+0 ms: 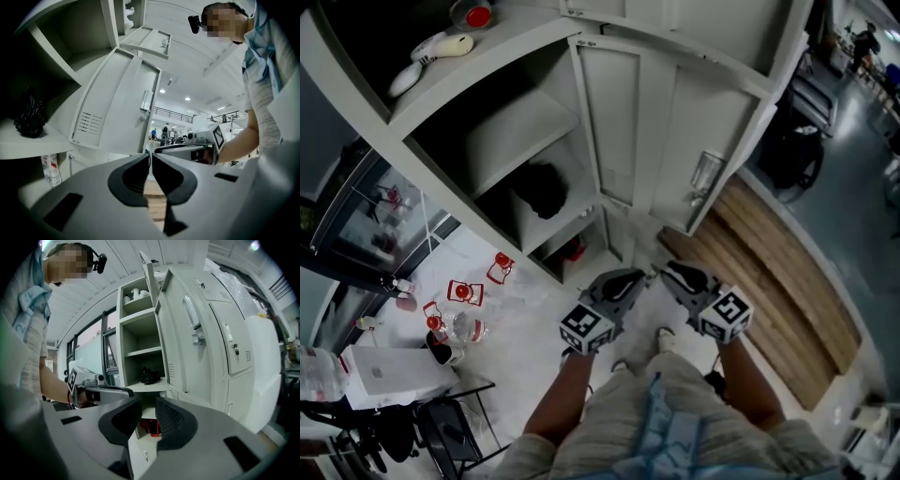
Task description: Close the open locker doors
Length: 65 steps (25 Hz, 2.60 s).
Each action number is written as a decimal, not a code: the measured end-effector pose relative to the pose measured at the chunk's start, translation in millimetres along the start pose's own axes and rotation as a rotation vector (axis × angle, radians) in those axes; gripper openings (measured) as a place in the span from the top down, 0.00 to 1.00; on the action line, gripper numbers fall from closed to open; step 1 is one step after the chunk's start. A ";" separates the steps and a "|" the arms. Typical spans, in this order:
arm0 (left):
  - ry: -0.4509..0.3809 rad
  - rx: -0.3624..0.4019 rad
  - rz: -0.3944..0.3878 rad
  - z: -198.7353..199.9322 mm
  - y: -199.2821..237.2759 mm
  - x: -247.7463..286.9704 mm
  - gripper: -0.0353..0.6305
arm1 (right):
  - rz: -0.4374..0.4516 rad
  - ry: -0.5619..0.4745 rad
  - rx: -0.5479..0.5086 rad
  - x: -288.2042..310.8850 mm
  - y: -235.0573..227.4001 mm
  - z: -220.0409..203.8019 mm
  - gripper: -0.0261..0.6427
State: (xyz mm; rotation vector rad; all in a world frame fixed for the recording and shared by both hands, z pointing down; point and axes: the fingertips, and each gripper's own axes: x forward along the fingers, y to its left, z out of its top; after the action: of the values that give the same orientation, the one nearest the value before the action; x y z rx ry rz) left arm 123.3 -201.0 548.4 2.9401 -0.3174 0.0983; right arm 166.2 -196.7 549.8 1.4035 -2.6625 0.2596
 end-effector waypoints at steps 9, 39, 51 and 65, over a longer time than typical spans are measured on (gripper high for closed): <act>0.009 -0.018 0.016 -5.5 10.6 11.6 0.94 | -0.026 0.106 0.026 4.1 -37.8 -34.7 0.87; 0.023 -0.075 0.118 -29.6 13.7 -8.1 0.94 | 0.035 0.224 0.183 20.7 -33.5 -76.3 0.87; 0.025 -0.076 0.200 -34.9 17.1 -53.0 0.94 | 0.120 0.242 0.132 46.1 12.7 -76.1 0.87; 0.040 -0.084 0.300 -43.6 23.8 -115.7 0.94 | 0.188 0.254 0.104 93.2 72.7 -70.3 0.87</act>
State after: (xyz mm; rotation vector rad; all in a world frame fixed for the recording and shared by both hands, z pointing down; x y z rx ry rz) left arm 3.4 -191.9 585.5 2.7819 -0.7357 0.1788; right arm 55.6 -216.8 629.0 1.0624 -2.5991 0.5622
